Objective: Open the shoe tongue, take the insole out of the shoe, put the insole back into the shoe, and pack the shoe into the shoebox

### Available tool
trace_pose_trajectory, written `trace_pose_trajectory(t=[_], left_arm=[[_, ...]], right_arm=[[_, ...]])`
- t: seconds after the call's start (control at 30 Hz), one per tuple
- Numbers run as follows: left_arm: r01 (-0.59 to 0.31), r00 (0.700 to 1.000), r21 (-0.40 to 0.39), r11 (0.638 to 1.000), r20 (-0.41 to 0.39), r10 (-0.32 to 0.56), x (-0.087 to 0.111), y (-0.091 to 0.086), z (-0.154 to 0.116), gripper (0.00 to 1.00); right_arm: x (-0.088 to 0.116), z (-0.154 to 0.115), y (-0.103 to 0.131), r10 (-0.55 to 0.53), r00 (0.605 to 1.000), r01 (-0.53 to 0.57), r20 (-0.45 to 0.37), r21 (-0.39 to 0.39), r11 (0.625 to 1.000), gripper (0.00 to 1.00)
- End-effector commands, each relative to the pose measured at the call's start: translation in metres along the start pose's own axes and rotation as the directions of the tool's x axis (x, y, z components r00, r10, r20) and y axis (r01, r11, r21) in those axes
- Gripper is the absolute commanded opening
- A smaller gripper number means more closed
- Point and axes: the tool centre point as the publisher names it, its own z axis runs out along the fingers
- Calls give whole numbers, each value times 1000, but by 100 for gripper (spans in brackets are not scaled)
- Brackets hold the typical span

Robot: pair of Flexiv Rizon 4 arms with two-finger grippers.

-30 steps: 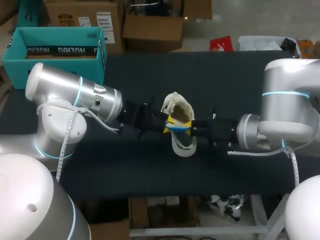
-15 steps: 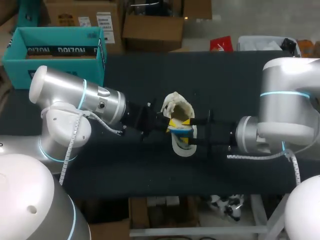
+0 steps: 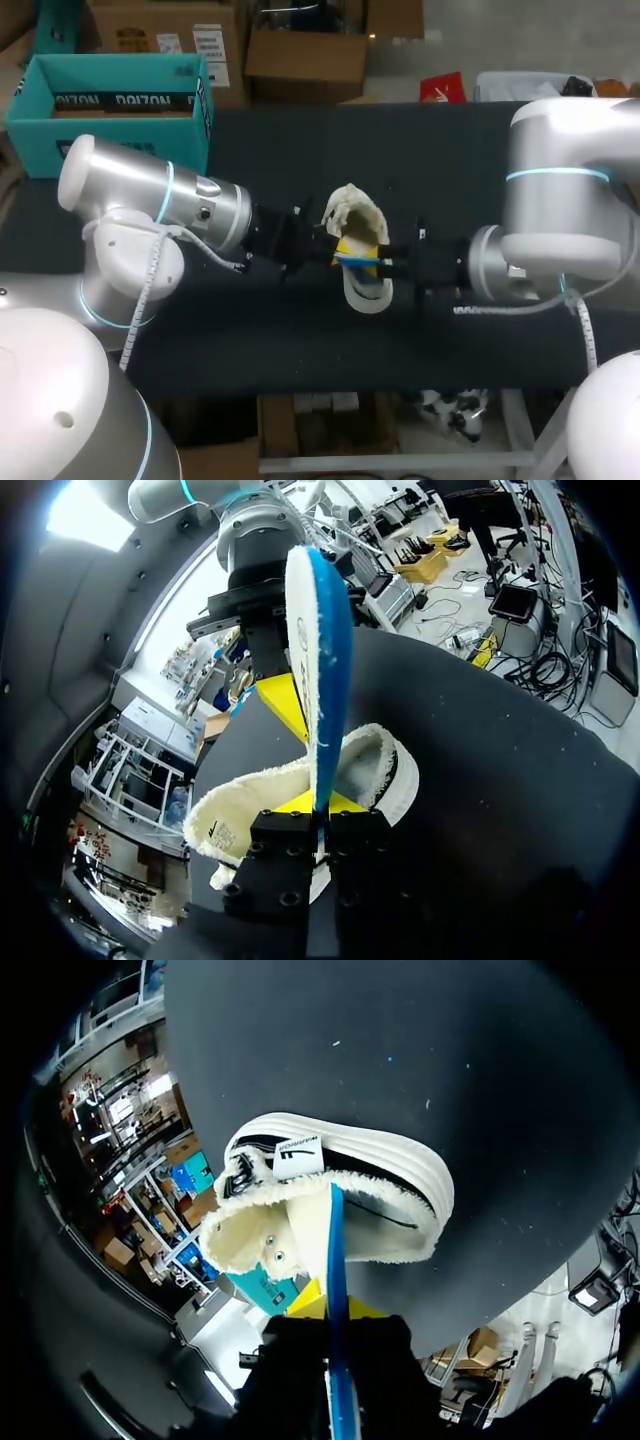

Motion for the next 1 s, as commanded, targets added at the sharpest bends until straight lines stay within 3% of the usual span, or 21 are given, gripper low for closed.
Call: trace_pose_trajectory(t=[0.03, 0.67, 0.83, 1.0], left_arm=[[1, 1000, -15, 1000, -2, -1, -3, 2, 9, 0], [60, 998, -48, 997, -29, -61, -16, 26, 33, 0], [61, 998, -30, 998, -14, -62, -12, 21, 22, 25], [42, 999, -6, 999, -5, -42, -3, 10, 10, 31]], right_arm=[[6, 14, 8, 5, 1000, -5, 19, -12, 1000, 0], [17, 40, 39, 47, 998, -45, 29, -58, 997, 0], [13, 37, 40, 56, 998, -55, 21, -56, 997, 0], [12, 30, 39, 58, 998, -57, 8, -61, 997, 0]])
